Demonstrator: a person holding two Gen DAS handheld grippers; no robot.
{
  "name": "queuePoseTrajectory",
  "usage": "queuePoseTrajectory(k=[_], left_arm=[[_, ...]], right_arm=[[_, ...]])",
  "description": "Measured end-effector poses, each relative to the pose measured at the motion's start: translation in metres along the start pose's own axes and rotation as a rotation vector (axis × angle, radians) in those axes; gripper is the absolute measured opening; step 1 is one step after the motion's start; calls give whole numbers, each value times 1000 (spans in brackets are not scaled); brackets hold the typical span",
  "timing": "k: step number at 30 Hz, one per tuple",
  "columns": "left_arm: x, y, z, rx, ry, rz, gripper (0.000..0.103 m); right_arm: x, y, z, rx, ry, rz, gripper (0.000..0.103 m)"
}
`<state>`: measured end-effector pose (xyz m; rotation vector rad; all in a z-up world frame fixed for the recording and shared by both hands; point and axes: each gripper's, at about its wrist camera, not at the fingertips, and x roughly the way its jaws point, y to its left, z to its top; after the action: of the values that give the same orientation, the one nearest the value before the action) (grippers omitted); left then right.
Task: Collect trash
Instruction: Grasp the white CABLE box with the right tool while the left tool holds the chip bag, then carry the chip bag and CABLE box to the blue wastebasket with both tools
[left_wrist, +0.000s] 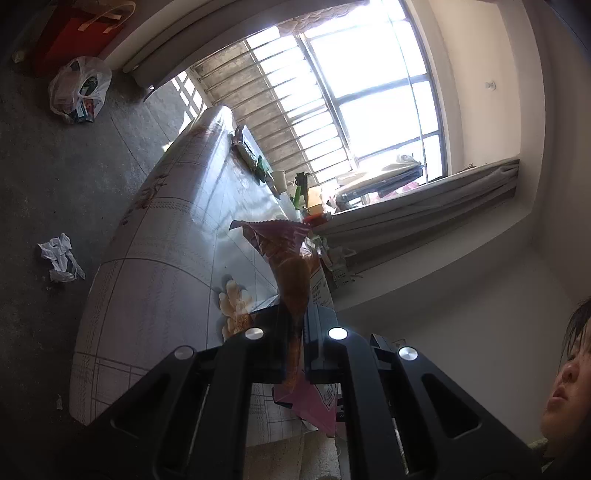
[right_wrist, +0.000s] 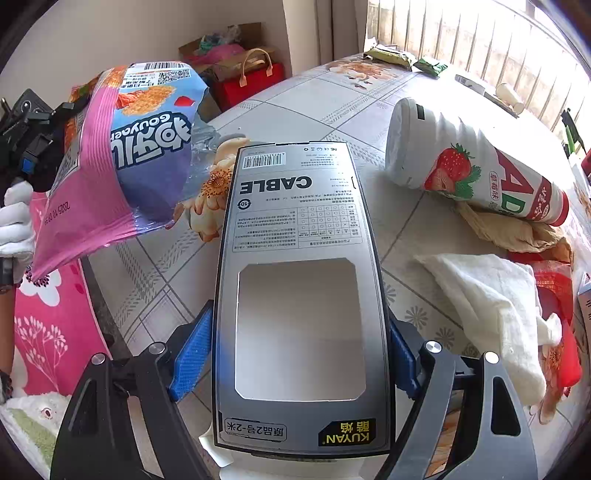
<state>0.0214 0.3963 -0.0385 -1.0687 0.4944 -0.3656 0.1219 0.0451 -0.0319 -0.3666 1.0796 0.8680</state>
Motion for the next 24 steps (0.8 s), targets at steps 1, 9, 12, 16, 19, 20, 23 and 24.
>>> queuePoseTrajectory(k=[1,9,12,16,19,20,23,24], left_arm=[[-4,-1,-2,12,4,13,4],[-7,-19,-16,99,94,125,4],[7,-32,-26,157,151,155,4],[28,-50,-39,217,200,153,4],[40,-62,-47,253,228,158,4],[44,-67,-50,263,237,157,4],[52,-81,-56,301,255,161,4],[54,-86,-57,313,259,159,4]], right_arm=[[-3,-2,-4,22,-5,5,79],[-29,-26,-32,240,-83,113,78],[-45,-29,-42,294,-138,156,78],[-64,-33,-53,346,-201,224,78],[-74,-35,-60,372,-235,266,78],[-77,-35,-62,379,-246,275,78],[-87,-37,-70,400,-285,308,78],[-91,-38,-73,405,-301,316,78]])
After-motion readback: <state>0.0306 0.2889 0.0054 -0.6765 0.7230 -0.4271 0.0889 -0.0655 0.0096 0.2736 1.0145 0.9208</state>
